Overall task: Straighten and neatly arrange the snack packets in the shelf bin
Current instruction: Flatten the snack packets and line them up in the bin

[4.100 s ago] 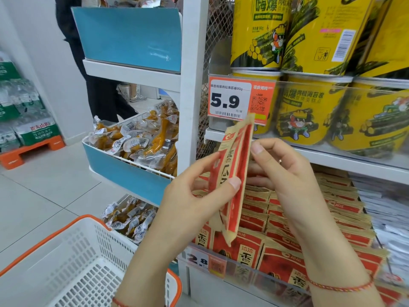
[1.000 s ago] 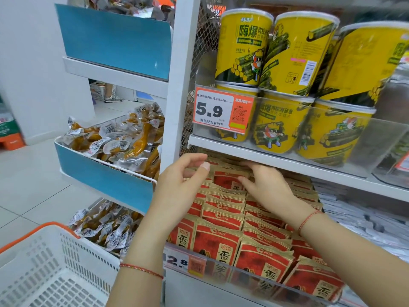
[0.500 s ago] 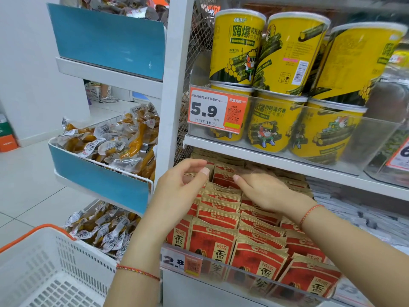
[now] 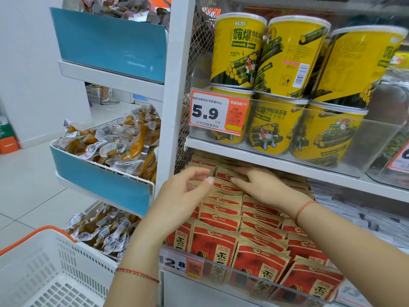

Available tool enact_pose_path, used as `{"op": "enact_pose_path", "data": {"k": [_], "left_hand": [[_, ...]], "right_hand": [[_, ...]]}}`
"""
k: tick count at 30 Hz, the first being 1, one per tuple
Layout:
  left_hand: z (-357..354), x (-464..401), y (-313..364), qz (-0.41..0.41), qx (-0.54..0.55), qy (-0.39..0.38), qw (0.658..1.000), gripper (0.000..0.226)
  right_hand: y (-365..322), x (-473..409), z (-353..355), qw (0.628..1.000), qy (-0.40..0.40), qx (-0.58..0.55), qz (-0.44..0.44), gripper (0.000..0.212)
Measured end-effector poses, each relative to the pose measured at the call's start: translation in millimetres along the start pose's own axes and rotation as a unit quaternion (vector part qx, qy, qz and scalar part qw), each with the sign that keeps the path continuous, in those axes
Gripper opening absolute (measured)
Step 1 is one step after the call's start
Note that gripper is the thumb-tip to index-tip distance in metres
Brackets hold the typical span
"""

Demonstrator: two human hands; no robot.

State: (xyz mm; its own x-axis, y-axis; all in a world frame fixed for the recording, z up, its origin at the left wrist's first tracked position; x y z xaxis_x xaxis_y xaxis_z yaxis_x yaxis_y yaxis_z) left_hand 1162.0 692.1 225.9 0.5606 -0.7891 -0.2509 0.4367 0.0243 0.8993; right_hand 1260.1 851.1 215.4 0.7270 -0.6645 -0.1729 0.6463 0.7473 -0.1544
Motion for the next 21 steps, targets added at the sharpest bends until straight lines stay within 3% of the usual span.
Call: {"op": "enact_pose_path", "data": {"k": [2,5,8,13,17,21], "left_hand": [[0,0,-1,0.0,-0.001,-0.002,1.0,0.028],[-1,2,-1,-0.001,0.0,0.0,1.0,0.028],[7,1,3,-0.013,0.021,0.041,0.999,0.021],[28,-1,5,-0.023,0.076,0.107,0.991,0.017],[39,2,7,-0.022,0.104,0.139,0.985,0.016],[40,3,7,-0.016,0.116,0.151,0.982,0.017]], "right_hand": [[-6,2,6,1.0,0.015,-0.019,0.014,0.047],[-6,-1,5,0.999,0.013,-0.031,-0.002,0.028],[-10,-2,9,0.999,0.041,0.003,0.003,0.019],[-40,24,20,0.976,0.139,0.109,0.126,0.024],[-58,50,29,0.943,0.234,0.102,0.212,0.032],[-61,68,59,0.918,0.321,0.066,0.224,0.027]]}}
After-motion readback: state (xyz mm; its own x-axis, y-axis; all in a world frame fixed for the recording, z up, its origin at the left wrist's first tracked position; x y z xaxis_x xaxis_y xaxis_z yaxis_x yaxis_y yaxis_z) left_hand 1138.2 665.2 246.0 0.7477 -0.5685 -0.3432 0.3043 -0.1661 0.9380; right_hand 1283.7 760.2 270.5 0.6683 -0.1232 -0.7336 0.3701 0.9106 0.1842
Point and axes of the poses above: each hand's wrist, its own x-axis away from the middle knuckle, its own z-axis out of the back of the hand, y = z × x, the point moved 10 cm from there along -x, towards the middle knuckle, and after that the axes turned 8 degrees about y, right-handed, at the moved point
